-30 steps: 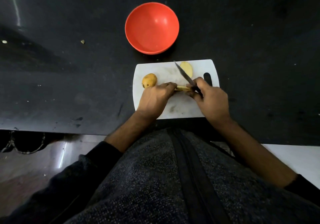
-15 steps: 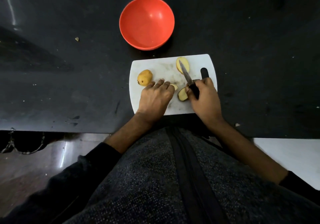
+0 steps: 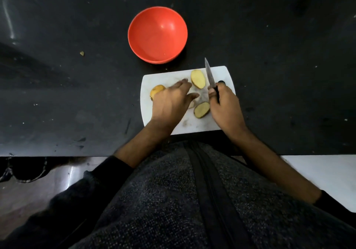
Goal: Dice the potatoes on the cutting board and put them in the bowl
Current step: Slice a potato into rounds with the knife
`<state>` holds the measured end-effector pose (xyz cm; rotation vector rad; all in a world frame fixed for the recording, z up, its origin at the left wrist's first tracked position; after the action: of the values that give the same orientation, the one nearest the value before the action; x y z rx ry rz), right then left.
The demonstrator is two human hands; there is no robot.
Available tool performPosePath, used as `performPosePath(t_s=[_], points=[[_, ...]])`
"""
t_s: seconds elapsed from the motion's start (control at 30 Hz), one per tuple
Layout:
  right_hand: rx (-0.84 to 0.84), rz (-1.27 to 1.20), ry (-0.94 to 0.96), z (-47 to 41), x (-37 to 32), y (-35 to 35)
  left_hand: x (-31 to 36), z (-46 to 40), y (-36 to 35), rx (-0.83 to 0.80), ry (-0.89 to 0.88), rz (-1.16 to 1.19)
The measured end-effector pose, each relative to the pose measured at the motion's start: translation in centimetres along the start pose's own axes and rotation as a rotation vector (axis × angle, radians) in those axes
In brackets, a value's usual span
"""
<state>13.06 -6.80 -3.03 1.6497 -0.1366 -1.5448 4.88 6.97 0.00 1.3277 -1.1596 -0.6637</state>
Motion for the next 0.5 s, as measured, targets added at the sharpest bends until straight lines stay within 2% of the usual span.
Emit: performPosePath(t_s=[0.07,0.13,0.27,0.5], points=[[-0.015,-0.024,-0.026,-0.6,-0.1,-0.1,-0.9,-1.5,-1.1,-0.131,0.107,0.139],[-0.024,-0.03,-0.03,-1.1,-0.2,-0.1,-0.9,-3.0,-2.2,-0.243,0.14,0.229],[-0.055,0.005,0.004,-1.8,-0.4,-0.3,-0.4,-5.0,-4.1,-0.355,0.174,0.256],[-0.127,0.015,-0.009,-2.6,0.2,-0.9,0.4,-6.0,-4.9,-0.304,0.063,0.221]])
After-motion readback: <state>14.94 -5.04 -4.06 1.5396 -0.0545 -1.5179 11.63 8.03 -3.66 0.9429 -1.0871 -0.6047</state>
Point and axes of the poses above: each hand's wrist, its own z-axis away from the middle knuckle, its own y-axis out of the back of the hand, x = y × z, the point moved 8 cm from there along -z, towards the middle knuckle, and after that the axes turned 8 degrees about -z, right-handed, at the moved point
